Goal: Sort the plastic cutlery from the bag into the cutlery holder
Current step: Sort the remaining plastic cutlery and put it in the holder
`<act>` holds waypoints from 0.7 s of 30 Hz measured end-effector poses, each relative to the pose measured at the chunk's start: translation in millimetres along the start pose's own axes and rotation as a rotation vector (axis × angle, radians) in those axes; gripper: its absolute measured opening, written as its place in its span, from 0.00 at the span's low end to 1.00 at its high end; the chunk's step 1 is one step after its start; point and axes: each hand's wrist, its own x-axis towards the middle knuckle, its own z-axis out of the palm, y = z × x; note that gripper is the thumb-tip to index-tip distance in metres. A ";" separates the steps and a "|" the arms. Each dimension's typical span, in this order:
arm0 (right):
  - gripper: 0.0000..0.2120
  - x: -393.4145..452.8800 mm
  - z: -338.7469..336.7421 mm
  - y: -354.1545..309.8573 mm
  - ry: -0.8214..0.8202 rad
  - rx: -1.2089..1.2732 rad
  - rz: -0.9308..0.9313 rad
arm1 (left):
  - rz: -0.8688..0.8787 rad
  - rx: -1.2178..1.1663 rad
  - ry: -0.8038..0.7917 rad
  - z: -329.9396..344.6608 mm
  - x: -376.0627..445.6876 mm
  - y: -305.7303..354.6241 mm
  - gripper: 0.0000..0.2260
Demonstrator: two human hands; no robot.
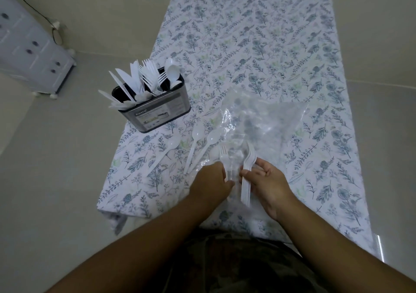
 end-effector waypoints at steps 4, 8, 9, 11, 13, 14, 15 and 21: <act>0.21 2.9 -8.5 1.9 -0.022 -0.022 0.004 | -0.045 -0.066 0.050 5.1 -5.4 4.0 0.05; 0.21 4.5 -10.3 1.9 -0.063 -0.050 -0.003 | -0.076 -0.276 0.105 2.0 -23.5 -5.0 0.07; 0.21 4.5 -9.0 1.4 -0.078 -0.051 -0.005 | -0.080 -0.354 0.106 0.1 -26.7 -6.9 0.08; 0.20 1.9 -3.5 -1.8 -0.116 -0.028 -0.002 | -0.119 -0.615 0.044 -4.7 -32.7 -7.1 0.12; 0.18 -3.1 5.3 -6.9 -0.169 0.007 0.005 | -0.115 -0.791 -0.009 -7.5 -36.5 -6.3 0.17; 0.17 -5.5 10.0 -9.6 -0.193 0.015 0.007 | -0.100 -0.807 -0.013 -9.1 -37.7 -5.8 0.18; 0.16 -6.9 14.1 -11.1 -0.211 0.020 0.007 | -0.095 -0.811 -0.016 -11.3 -38.2 -6.4 0.18; 0.14 -10.6 39.4 -10.0 -0.238 -0.027 0.000 | 0.031 -0.532 0.026 -30.6 -38.2 -19.7 0.17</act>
